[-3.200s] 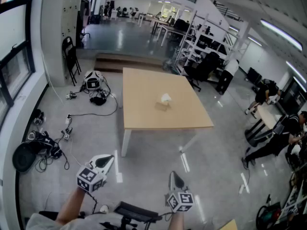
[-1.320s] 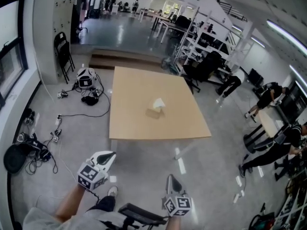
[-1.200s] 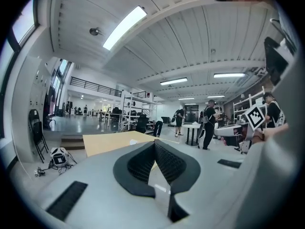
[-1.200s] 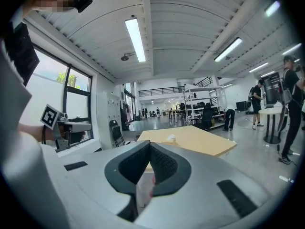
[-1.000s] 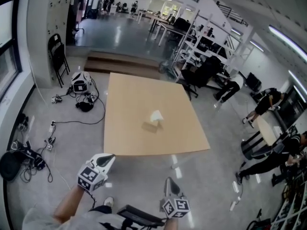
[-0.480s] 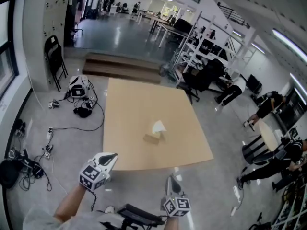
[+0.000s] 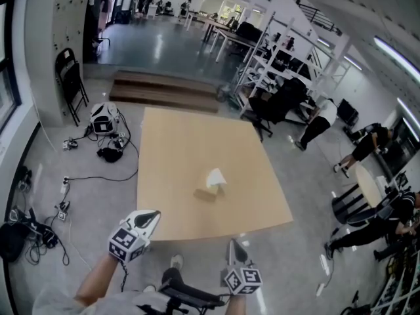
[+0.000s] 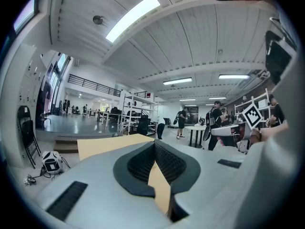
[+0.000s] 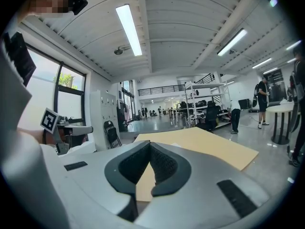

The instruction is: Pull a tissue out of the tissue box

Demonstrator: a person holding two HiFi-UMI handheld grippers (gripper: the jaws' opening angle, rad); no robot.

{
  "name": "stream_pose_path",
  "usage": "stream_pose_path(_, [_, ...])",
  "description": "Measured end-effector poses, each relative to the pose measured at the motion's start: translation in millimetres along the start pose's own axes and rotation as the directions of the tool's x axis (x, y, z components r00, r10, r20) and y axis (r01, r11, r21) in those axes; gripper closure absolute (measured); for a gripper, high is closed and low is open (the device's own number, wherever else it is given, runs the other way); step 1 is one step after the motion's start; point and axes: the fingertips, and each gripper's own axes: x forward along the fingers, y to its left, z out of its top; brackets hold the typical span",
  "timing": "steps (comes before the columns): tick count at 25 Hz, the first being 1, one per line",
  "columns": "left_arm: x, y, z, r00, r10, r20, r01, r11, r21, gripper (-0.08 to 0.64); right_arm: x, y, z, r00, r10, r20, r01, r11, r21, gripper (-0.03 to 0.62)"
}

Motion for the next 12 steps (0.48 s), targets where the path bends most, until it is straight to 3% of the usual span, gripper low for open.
stream_pose_path(12, [84.4, 35.9, 7.4, 0.997, 0.072, -0.003, -0.072, 0.997, 0.003, 0.554, 86.7, -60.5, 14.6, 0.999, 0.042, -0.006, -0.042, 0.999, -0.015, 0.591])
